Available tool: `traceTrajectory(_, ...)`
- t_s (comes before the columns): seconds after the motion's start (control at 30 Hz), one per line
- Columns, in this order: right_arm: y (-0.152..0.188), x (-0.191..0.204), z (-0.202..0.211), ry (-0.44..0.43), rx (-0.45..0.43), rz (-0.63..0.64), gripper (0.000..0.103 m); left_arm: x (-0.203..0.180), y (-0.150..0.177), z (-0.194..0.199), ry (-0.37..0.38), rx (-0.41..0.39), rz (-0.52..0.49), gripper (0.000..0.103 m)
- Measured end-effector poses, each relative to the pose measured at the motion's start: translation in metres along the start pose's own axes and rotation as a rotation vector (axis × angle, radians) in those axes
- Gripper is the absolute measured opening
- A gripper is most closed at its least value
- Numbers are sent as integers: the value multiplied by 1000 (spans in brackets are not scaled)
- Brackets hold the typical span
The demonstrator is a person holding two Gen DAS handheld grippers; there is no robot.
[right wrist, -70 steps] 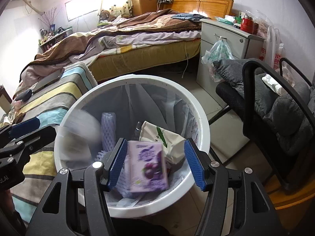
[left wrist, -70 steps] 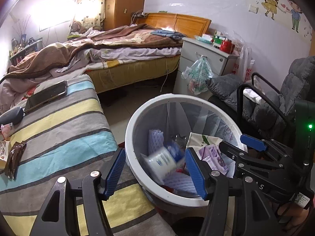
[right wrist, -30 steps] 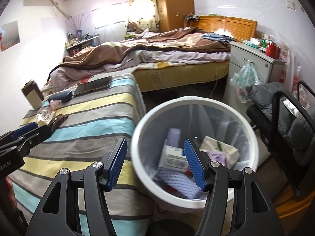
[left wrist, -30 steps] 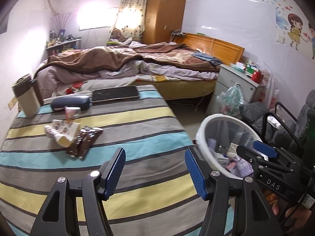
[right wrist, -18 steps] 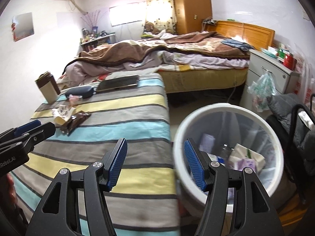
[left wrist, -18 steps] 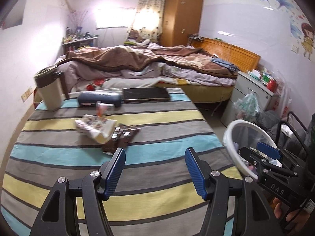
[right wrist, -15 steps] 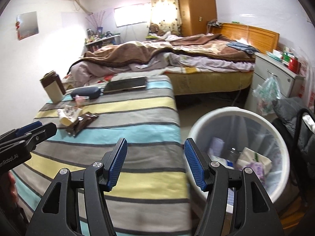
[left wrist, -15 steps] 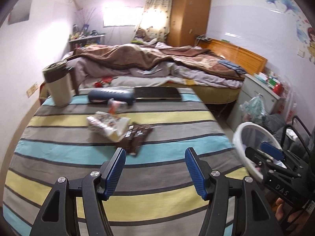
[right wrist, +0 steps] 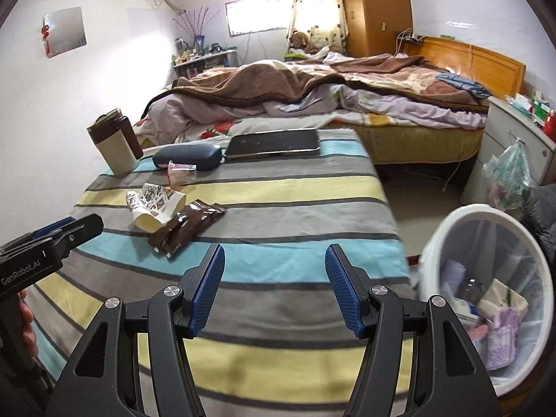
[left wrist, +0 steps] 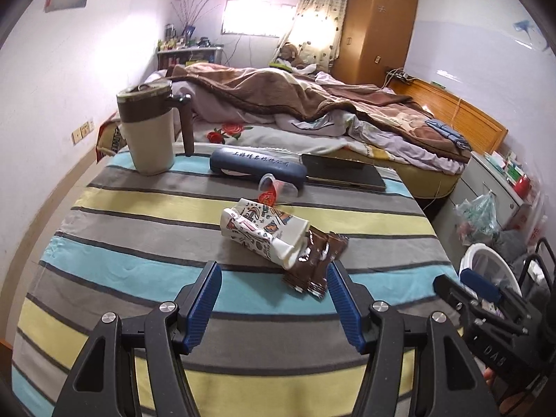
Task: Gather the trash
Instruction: 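Reach the left tool to the white paper wrapper while the right tool reaches a brown snack stick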
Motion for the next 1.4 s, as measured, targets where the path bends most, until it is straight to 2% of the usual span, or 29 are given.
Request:
traceTrajectory(0.4,-6,16,-29,3,49,2,62,2,-7,-54,-21,76,-17,63)
traceTrajectory(0.57,-5,23,-38,0,66,13,62,25,-1,-65,-10,118,44,63)
traceTrajectory(0.83,-4,31,-45,-9,88,12,62,63,3,-67,-92,143,55,63)
traceTrajectory(0.97,-3,38,-49,-18,99,23,62,88,3,-64,-149,136,94,63)
traceTrajectory(1.1,0,45,-54,-34,121,34,62,100,-1,-57,-176,112,107,63)
traceTrajectory(1.4,1,57,-74,-71,182,0,62,89,-10,-41,-125,60,71,63)
Point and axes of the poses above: each gripper's, at about its wrist camera, not at the fingertips, and z roughly against the way its jaws point, x to its left, y to its underside, the point moved 4 cm from there along -z, roughly the way its jaws point, and after that the axes turned 6 degrees about -z, right-handed, at the moved point
